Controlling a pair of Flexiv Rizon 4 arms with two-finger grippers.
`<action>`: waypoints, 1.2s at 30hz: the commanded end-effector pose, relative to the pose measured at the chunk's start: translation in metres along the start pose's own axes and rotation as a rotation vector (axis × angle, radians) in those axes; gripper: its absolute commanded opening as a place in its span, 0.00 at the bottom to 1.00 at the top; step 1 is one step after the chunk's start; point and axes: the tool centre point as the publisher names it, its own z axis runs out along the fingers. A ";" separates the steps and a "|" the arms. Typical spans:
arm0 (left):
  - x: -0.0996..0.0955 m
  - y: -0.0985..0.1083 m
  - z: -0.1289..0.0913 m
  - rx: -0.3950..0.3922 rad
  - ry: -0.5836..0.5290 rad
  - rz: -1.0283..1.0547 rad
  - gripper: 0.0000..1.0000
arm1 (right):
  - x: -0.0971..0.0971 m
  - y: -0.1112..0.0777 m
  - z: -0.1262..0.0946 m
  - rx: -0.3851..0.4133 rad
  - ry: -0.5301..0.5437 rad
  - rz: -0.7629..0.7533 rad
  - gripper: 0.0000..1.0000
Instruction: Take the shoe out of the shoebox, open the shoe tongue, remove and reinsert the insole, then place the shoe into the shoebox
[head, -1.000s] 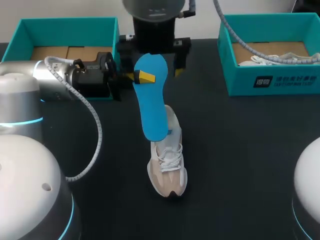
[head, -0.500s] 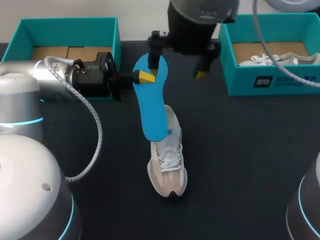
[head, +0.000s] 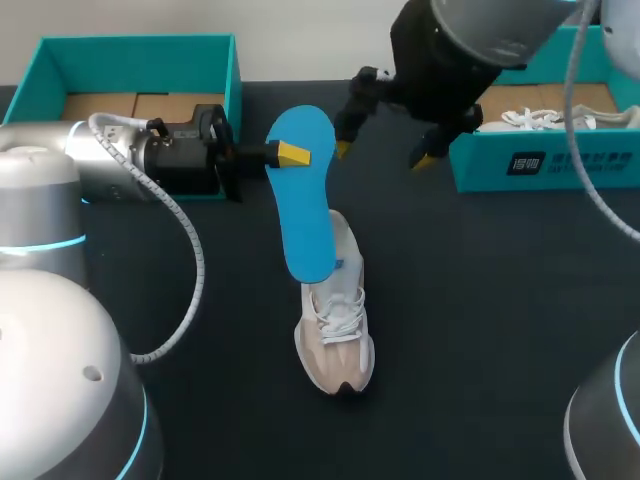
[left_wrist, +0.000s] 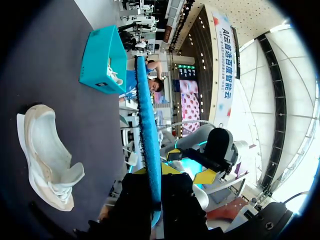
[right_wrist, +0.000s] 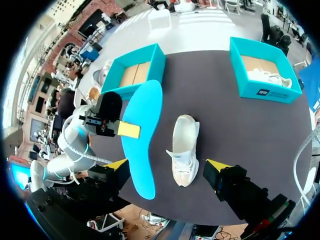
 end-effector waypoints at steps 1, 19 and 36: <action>0.000 0.001 0.000 0.000 -0.003 0.000 0.00 | -0.006 -0.001 0.009 -0.018 0.507 0.002 1.00; 0.000 0.001 0.000 0.000 -0.003 0.000 0.00 | -0.015 0.004 0.025 0.001 0.773 0.031 1.00; 0.000 0.001 0.000 0.000 -0.003 0.000 0.00 | -0.020 0.004 0.041 -0.001 0.899 0.035 1.00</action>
